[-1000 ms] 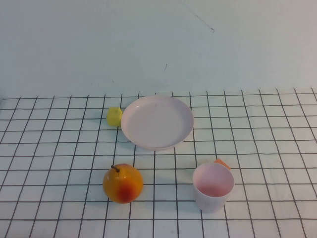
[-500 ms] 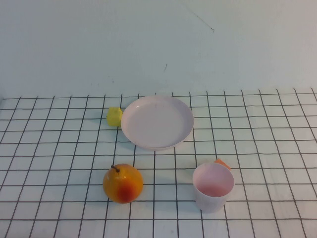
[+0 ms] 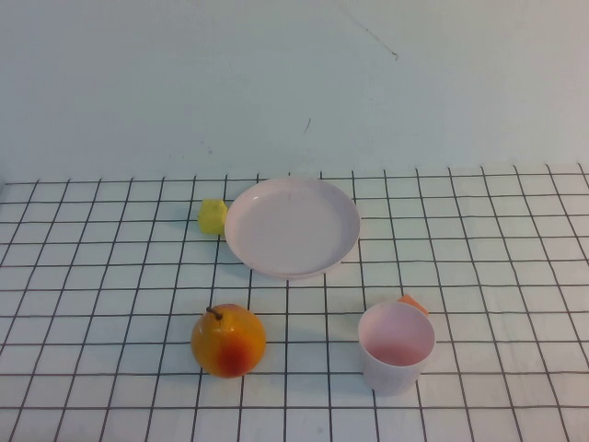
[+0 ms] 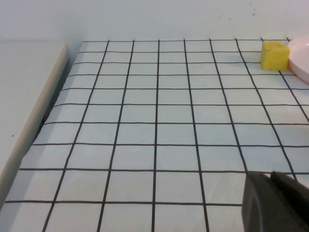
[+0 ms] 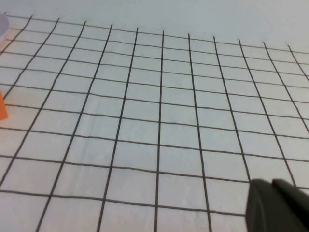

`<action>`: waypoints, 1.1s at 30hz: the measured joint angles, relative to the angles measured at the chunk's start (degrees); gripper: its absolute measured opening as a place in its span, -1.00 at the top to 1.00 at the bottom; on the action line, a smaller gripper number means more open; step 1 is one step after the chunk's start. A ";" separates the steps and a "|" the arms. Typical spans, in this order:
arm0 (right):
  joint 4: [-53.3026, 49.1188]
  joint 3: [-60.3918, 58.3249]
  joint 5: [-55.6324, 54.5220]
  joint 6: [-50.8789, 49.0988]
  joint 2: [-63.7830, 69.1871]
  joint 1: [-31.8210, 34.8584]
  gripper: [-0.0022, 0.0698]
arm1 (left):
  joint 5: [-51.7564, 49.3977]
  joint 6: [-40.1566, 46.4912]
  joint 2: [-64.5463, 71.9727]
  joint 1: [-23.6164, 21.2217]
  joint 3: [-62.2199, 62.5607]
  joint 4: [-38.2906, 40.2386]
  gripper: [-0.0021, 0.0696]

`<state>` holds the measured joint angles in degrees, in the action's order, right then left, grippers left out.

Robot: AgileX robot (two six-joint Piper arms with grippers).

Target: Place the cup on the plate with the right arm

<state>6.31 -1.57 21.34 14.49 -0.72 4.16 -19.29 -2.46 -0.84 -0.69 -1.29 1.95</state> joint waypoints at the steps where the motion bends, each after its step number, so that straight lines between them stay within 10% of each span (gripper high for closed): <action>1: 0.00 0.00 0.00 0.00 0.00 0.00 0.95 | 0.00 0.00 0.00 0.00 0.00 0.00 0.95; 33: 0.00 0.00 0.00 0.00 0.00 0.00 0.95 | 0.00 0.00 0.00 0.00 0.00 0.00 0.95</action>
<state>6.31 -1.57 21.34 14.49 -0.72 4.16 -19.29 -2.46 -0.84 -0.69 -1.29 1.95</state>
